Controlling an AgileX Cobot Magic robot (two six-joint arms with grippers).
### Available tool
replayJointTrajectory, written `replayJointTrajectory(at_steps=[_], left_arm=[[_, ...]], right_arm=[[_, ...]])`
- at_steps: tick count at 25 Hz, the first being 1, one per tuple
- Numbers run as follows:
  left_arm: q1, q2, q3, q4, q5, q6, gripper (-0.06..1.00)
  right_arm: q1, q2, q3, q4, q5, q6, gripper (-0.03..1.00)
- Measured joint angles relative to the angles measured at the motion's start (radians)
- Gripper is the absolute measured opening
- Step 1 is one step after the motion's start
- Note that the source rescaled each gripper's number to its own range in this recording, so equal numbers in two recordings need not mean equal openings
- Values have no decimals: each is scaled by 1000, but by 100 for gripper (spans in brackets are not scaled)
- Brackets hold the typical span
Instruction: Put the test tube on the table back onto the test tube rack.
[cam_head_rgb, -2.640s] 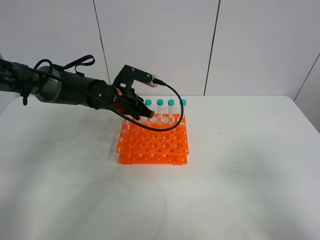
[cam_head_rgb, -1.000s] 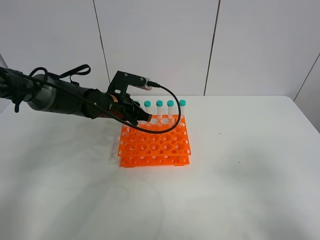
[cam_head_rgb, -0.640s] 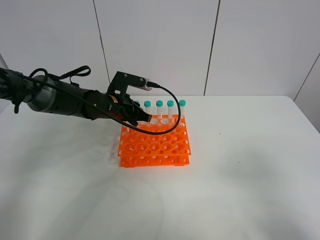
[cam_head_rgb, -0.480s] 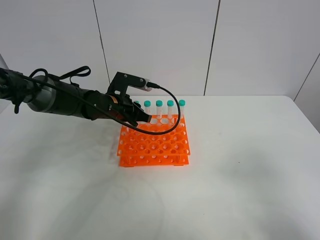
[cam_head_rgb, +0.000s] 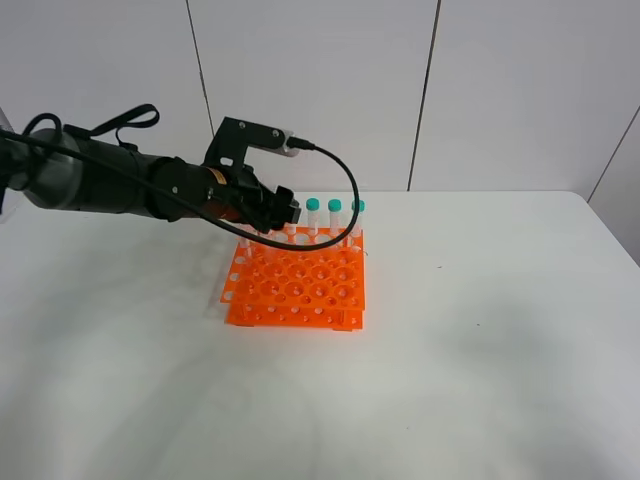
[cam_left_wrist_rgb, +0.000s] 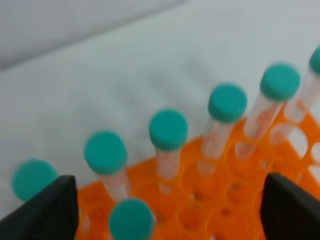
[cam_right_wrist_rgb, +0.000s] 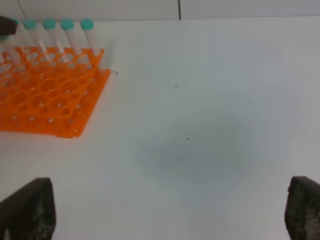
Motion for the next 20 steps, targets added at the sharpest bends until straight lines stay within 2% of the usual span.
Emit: replayJointTrajectory(at_steps=[3, 5, 7, 13, 18, 20], left_arm=[[0, -62, 0, 0, 12, 0, 75], [7, -91, -10, 0, 57, 0, 75], [25, -102, -38, 0, 137, 0, 76], [119, -102, -137, 0, 476, 0, 83], [171, -102, -146, 2, 598, 0, 84], [171, -102, -146, 2, 640, -9, 88]], right_arm=[[0, 0, 0, 0, 0, 0, 100], [0, 0, 0, 0, 0, 0, 100], [0, 0, 0, 0, 0, 0, 100], [0, 0, 0, 0, 0, 0, 100], [0, 0, 0, 0, 0, 0, 100], [0, 0, 0, 0, 0, 0, 100]])
